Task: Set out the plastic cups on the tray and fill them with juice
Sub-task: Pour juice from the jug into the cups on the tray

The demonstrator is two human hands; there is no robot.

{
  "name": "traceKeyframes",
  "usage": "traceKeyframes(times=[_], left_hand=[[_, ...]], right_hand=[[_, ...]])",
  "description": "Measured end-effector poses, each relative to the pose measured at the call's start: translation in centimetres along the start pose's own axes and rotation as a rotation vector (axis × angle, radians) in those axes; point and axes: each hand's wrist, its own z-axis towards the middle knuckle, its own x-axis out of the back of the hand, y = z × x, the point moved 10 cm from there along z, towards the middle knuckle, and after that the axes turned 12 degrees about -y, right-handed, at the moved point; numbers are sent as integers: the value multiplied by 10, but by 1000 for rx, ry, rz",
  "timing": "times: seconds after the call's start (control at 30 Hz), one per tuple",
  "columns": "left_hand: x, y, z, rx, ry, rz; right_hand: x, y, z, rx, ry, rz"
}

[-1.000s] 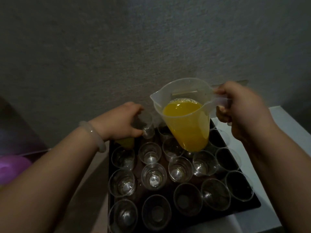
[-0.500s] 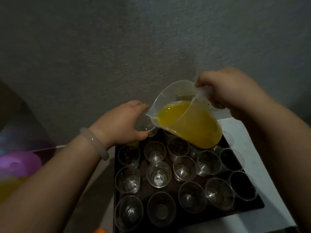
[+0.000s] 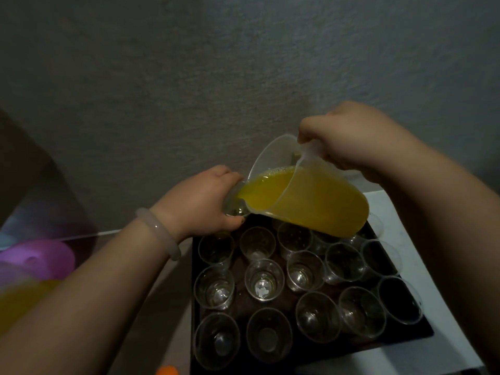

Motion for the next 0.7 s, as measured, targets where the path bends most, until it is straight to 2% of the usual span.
traceKeyframes(times=[0.33,0.7], left_hand=[[-2,-2,0,9,-22,-7],[-4,-3,-2,24,-41,-1]], right_hand=[[-4,-20,-3,12,-27,-170],[0,-13,-5,-32,-4,-66]])
